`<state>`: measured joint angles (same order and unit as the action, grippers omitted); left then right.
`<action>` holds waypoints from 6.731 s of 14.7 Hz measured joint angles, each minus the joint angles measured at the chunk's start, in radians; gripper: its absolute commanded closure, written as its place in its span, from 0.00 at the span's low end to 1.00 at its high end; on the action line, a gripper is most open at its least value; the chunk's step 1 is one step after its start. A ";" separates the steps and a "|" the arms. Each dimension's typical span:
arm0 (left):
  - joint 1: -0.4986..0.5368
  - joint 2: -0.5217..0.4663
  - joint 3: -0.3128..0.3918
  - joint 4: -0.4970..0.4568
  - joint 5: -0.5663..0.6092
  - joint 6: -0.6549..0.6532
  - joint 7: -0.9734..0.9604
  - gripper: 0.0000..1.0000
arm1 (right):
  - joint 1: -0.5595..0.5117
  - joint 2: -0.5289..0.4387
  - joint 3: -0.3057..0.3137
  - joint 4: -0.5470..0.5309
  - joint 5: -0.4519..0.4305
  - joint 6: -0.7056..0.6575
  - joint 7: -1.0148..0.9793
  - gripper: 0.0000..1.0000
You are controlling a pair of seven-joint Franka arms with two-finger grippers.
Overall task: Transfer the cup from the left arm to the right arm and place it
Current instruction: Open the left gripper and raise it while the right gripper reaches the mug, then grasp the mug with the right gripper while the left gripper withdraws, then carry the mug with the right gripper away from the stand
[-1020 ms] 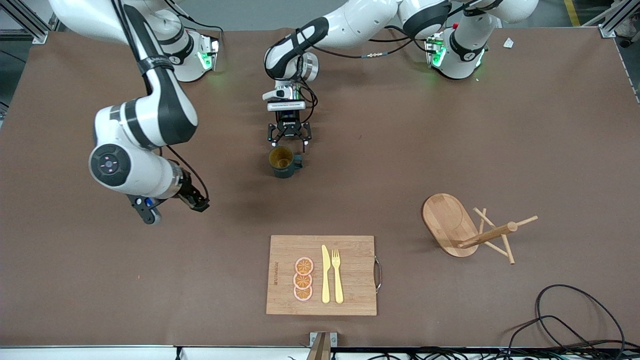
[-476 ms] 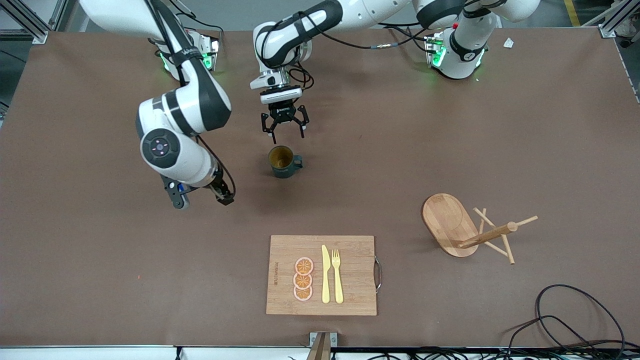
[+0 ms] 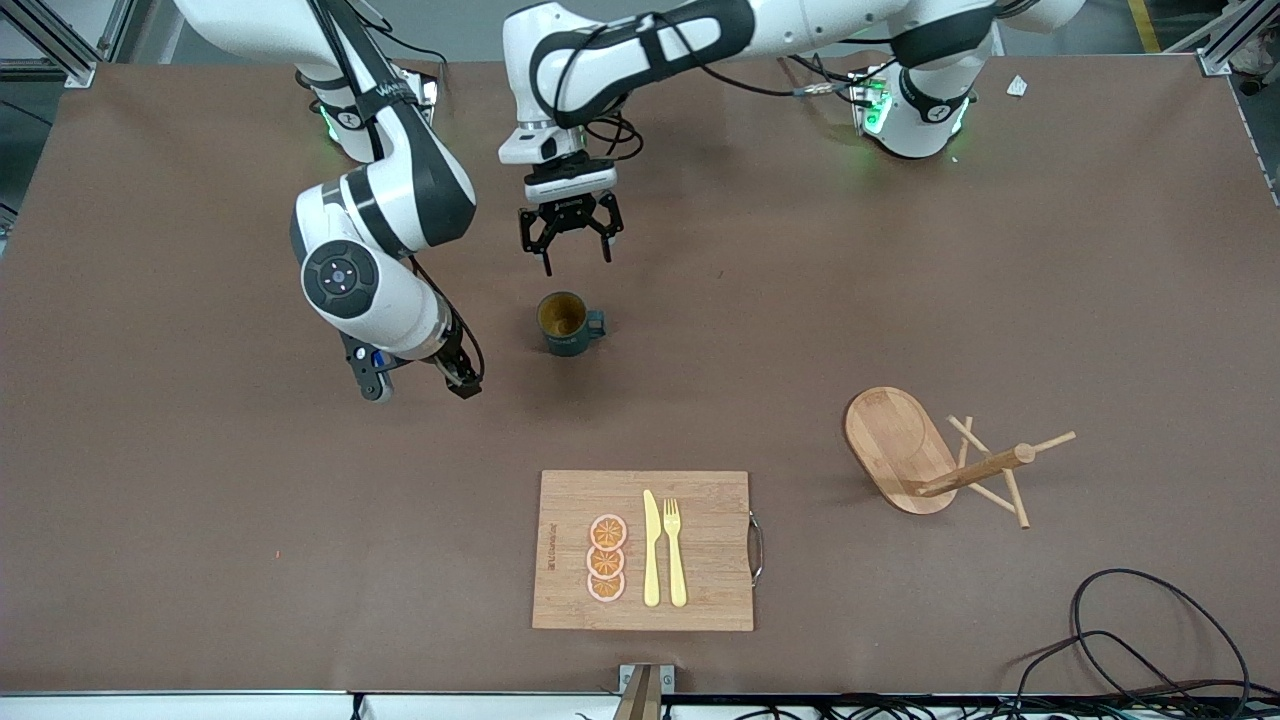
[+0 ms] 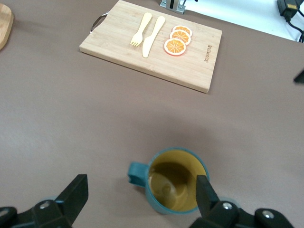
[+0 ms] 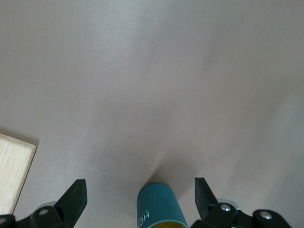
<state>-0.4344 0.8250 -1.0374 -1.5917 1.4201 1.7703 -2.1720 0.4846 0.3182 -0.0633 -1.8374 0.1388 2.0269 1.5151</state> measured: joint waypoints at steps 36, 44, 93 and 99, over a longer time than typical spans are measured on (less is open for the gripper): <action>0.721 -0.329 0.119 0.391 -1.001 -0.222 1.900 0.00 | 0.286 0.000 -0.007 -0.294 0.052 0.355 0.381 1.00; 0.448 -0.543 0.817 0.362 -1.405 -0.223 2.290 0.00 | 0.265 -0.005 -0.020 -0.280 0.051 0.363 0.107 1.00; 0.390 -0.843 0.965 0.025 -1.408 -0.155 2.178 0.00 | -0.500 0.018 -0.011 -0.269 -0.237 0.455 -3.467 1.00; 0.398 -0.793 0.969 0.101 -1.408 -0.153 2.171 0.00 | -0.500 0.021 -0.011 -0.282 -0.258 0.478 -3.469 0.99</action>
<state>-0.0365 0.0317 -0.0685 -1.4905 0.0121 1.6173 -0.0015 -0.0155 0.3393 -0.0747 -2.1198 -0.1191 2.5051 -1.9540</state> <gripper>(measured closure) 0.000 0.943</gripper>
